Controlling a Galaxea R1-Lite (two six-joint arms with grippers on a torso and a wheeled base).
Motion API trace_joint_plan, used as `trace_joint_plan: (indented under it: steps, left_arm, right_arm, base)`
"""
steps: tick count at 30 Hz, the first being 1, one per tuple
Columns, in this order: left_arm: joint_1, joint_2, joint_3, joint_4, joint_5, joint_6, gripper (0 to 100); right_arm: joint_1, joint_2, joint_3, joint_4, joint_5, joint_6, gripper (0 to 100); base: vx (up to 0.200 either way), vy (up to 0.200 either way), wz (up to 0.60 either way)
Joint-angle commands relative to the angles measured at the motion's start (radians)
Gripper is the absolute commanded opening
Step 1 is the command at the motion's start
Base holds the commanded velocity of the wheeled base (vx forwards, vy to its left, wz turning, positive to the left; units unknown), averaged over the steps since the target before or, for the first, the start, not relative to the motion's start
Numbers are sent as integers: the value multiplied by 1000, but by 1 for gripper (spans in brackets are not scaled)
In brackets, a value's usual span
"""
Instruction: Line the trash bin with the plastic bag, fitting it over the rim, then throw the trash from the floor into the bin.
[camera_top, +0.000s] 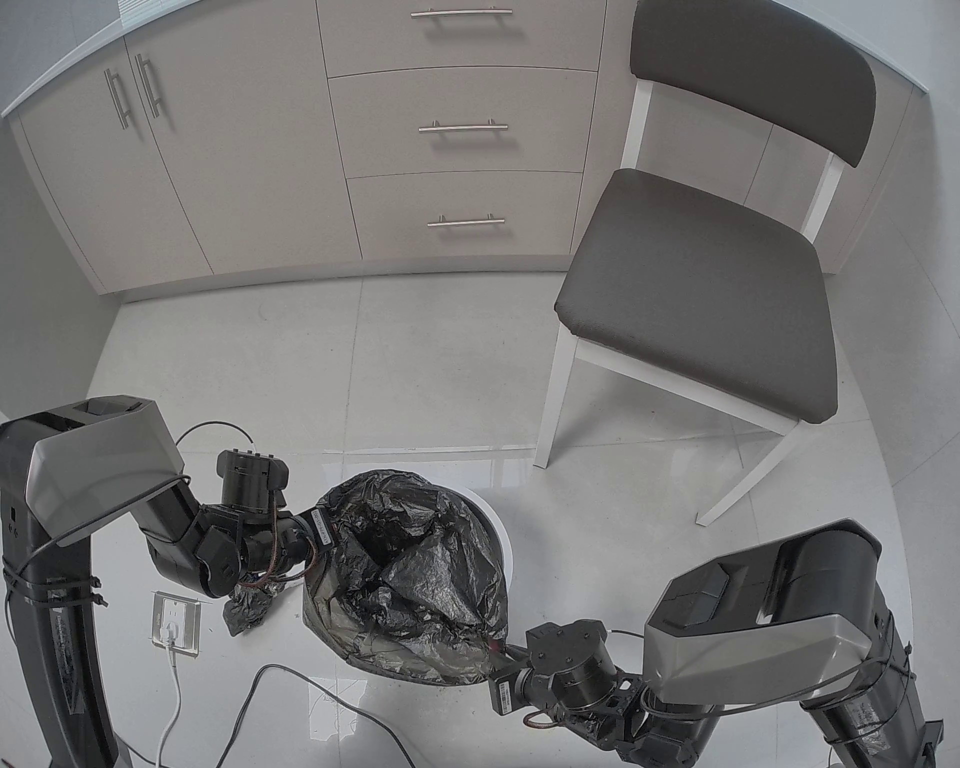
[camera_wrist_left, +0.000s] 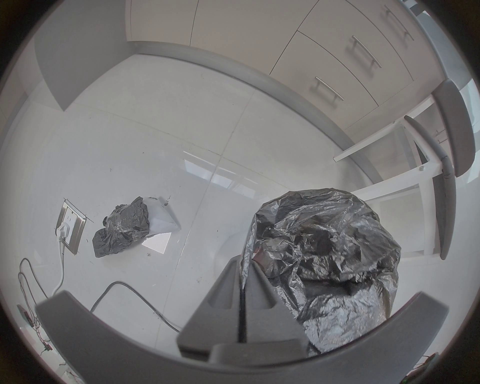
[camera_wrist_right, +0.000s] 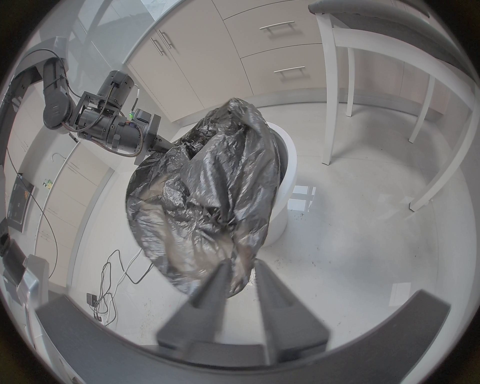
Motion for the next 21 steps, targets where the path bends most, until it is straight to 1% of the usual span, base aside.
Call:
trace_joint_plan:
  steps: [1, 7, 8, 14, 18, 21]
  left_arm:
    - [-1, 1, 0, -2, 0, -1, 0]
    - [0, 1, -2, -2, 0, -2, 0]
    - [0, 1, 0, -2, 0, -2, 0]
    - [0, -10, 9, -3, 1, -2, 0]
    - [0, -45, 18, -2, 0, -10, 0]
    - [0, -45, 17, -3, 1, -10, 0]
  right_arm:
    - [3, 3, 1, -5, 0, -2, 100]
    - [15, -17, 7, -6, 0, -2, 100]
    - [30, -30, 7, -5, 0, -2, 100]
    - [58, -78, 4, 6, -2, -8, 100]
    - [72, -93, -16, 58, -2, -19, 100]
    - [90, -90, -33, 71, -2, -19, 100]
  base:
    - [0, 0, 0]
    - [0, 0, 0]
    - [0, 0, 0]
    - [0, 0, 0]
    - [0, 0, 0]
    - [0, 0, 0]
